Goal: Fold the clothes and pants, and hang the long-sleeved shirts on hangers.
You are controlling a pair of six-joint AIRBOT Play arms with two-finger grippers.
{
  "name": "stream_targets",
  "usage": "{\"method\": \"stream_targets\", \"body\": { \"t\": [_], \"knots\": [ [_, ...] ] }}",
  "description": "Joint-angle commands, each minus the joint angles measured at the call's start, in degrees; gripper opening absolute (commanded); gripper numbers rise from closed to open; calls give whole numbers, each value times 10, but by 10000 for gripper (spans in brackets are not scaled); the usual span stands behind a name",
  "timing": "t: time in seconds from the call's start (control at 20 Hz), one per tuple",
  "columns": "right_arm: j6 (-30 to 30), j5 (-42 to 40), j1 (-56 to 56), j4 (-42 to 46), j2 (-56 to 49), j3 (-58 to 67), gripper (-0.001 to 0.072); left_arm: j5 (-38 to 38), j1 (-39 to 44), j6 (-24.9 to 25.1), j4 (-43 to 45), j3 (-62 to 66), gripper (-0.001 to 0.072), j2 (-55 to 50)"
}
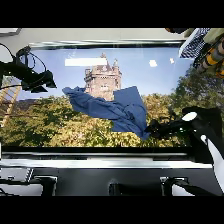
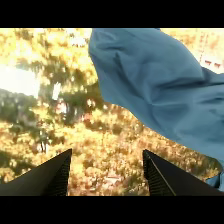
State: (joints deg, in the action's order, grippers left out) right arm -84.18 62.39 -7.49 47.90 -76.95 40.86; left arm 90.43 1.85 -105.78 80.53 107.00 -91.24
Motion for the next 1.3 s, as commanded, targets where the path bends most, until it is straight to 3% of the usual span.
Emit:
{"method": "stream_targets", "body": {
  "t": [0.0, 0.1, 0.15, 0.3, 0.4, 0.5, 0.7, 1.05, 1.1, 1.15, 1.25],
  "knots": [
    [-7, -39, 35, -30, -22, -9, 288, -16, -4, 16, 17, -9, 516, -5],
    [-6, -43, 32, -25, -16, -7, 60, -74, -20, 30, 30, -47, 516, -4],
    [-6, -42, 32, -21, -9, -7, 27, -117, -38, 29, 11, -78, 516, -4],
    [-7, -37, 32, -12, 24, -7, 26, -289, -109, 53, -146, -188, 516, -8],
    [-7, -28, 32, -12, 44, -7, 26, -371, -147, 127, -288, -236, 516, -30],
    [-6, -24, 32, -12, 59, -8, 33, -386, -158, 194, -371, -238, 516, -73],
    [-7, -29, 32, -12, 74, -8, 36, -426, -141, 221, -405, -238, 515, -139],
    [-7, -43, 32, -14, 75, -7, 27, -481, -98, 218, -407, -202, 502, -200],
    [-6, -43, 32, -14, 75, -7, 26, -478, -94, 218, -407, -194, 366, -203],
    [-6, -45, 32, -14, 75, -7, 26, -476, -92, 218, -408, -188, 51, -201],
    [-5, -55, 32, -9, 82, -3, 25, -467, -95, 219, -415, -159, 12, -189]
  ]
}}
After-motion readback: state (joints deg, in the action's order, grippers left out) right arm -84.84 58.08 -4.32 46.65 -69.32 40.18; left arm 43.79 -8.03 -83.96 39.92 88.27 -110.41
